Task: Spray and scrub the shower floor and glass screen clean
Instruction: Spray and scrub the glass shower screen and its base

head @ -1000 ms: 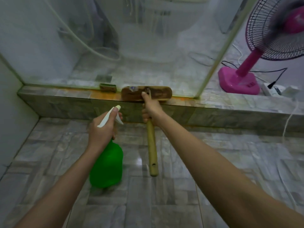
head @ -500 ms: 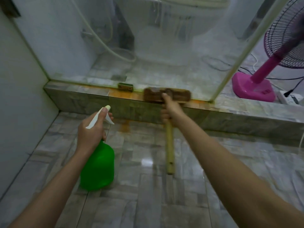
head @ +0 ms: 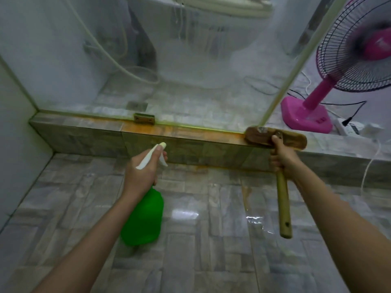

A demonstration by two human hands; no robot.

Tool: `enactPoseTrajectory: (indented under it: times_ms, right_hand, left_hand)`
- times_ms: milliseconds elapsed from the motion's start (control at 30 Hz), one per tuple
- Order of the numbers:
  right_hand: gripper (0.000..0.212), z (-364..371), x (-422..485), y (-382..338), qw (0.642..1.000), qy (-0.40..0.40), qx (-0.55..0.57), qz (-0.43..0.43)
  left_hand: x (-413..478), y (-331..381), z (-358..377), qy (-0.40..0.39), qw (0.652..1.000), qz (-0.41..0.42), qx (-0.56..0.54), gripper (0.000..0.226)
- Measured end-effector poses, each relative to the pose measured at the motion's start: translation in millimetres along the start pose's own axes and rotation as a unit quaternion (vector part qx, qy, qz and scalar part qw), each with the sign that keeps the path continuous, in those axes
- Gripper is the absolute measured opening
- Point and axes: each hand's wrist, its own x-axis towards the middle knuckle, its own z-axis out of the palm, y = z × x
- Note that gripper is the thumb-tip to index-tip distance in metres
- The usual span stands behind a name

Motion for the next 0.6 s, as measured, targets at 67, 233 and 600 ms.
enactPoseTrajectory:
  times_ms: [67,233,600]
  right_hand:
    - [0.045,13,2,2,1.0,0.005,0.013,-0.01]
    - [0.047,47,-6,-8,0.997,-0.028,-0.043,-0.061]
    - [0.055,55,-6,1,0.997,0.027,-0.053,-0.056]
  left_hand:
    - [5,3,23,-0.016,1.0,0.007,0.003,0.031]
    - [10,13,79,-0.05,0.998,0.023,0.007,0.036]
    - [11,26,133,-0.073,0.995,0.03,0.053,0.043]
